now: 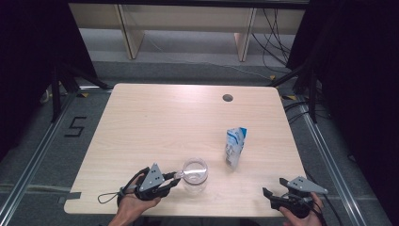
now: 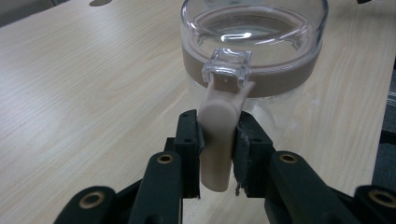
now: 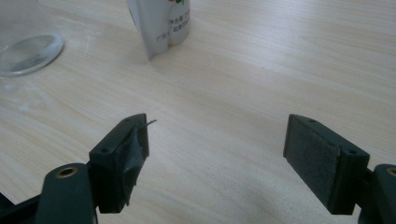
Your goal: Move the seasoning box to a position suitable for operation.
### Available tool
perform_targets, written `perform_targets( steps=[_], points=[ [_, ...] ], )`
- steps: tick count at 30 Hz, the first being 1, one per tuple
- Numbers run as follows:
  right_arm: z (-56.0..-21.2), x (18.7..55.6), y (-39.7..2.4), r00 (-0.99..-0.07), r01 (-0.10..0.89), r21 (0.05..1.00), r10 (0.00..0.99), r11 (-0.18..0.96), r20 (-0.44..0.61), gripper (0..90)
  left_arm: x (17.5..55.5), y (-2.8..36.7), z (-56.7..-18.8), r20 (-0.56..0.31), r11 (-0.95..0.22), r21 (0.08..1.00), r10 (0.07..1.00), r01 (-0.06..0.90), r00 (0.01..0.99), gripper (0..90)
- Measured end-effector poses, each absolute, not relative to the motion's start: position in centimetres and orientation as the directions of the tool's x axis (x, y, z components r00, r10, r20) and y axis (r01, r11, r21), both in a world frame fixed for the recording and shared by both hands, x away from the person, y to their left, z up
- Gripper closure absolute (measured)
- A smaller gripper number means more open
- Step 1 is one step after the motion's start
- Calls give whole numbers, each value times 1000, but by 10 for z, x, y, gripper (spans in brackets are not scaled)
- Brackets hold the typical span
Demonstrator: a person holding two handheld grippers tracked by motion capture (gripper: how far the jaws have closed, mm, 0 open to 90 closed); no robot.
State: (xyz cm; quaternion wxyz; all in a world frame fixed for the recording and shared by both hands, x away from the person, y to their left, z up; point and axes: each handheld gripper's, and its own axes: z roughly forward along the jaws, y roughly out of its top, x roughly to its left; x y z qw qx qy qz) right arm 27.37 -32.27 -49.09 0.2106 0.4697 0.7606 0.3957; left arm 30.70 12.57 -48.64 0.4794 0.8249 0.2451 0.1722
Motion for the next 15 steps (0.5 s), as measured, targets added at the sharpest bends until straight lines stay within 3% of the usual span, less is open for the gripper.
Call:
perform_targets(
  steps=[15],
  points=[
    [-491,271,-319,-450,590,780,887,210,101,230,319,112,-488,73,-437,880,511,185,856,733]
  ],
)
